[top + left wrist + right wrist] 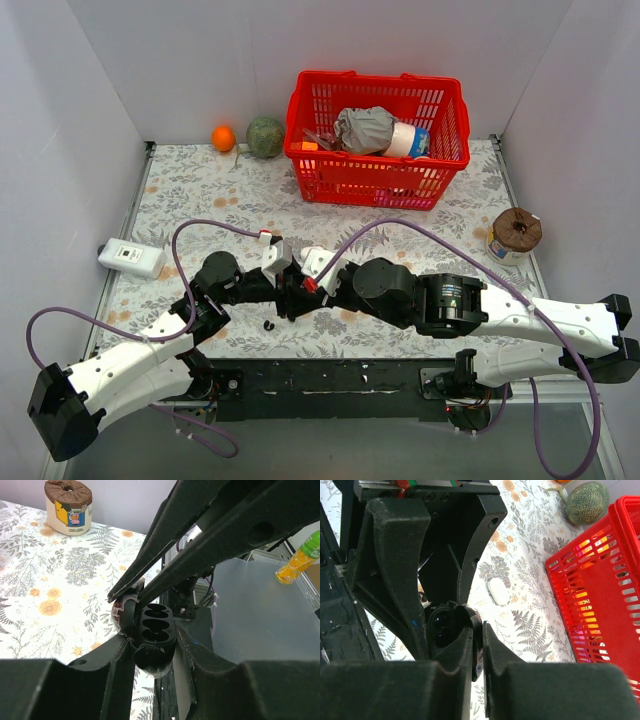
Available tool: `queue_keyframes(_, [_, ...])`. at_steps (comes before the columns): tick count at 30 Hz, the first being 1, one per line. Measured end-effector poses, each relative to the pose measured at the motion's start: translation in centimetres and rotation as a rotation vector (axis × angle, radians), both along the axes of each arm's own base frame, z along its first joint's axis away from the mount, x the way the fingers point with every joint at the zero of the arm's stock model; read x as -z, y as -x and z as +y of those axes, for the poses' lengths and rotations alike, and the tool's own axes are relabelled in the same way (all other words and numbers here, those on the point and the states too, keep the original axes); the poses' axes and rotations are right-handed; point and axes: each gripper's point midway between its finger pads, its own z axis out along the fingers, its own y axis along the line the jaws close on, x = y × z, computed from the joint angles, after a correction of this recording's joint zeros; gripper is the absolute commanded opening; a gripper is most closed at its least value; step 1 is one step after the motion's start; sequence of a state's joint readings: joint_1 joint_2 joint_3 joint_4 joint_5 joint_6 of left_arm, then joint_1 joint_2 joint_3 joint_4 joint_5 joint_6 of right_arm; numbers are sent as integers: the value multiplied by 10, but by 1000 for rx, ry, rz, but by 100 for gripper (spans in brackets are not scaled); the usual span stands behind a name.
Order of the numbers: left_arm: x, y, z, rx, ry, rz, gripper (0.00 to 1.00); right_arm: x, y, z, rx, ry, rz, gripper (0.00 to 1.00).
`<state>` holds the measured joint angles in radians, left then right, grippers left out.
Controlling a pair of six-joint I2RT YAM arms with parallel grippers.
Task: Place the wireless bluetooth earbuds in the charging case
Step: Adjust the charging case, then pick up the earbud from the center of the board.
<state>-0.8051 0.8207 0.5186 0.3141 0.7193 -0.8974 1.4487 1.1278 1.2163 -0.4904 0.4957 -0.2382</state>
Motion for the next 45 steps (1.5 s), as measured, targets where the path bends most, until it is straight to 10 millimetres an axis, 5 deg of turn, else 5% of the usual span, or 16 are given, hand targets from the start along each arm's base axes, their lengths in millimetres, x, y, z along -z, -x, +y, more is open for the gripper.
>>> queue_keyframes(2, [0, -1, 0, -5, 1, -1, 0, 0, 0, 0, 4, -7, 8, 51])
queue_keyframes(5, [3, -2, 1, -19, -9, 8, 0, -4, -2, 1, 30, -37, 15, 67])
queue_keyframes(10, [5, -8, 7, -80, -7, 8, 0, -25, -4, -4, 78, -159, 60, 70])
queue_keyframes(14, [-1, -12, 19, -168, 21, -7, 0, -59, -38, -45, 223, -377, 105, 67])
queue_keyframes(17, [-7, -15, 32, -241, 45, -15, 0, -57, -59, -78, 341, -488, 143, 61])
queue_keyframes(20, [-11, -18, 46, -318, 58, -11, 0, -20, -64, -78, 378, -485, 204, 55])
queue_keyframes(27, [-6, -28, 73, -478, 49, 33, 0, 148, -53, -51, 403, -133, 435, 46])
queue_keyframes(30, [-5, -30, 82, -527, 52, 46, 0, 181, -48, -37, 388, -54, 513, 46])
queue_keyframes(36, [1, -35, 91, -588, 35, 69, 0, 211, -44, -7, 357, -30, 611, 46])
queue_keyframes(45, [5, -36, 98, -618, 20, 73, 0, 204, -79, 48, 382, -129, 660, 51])
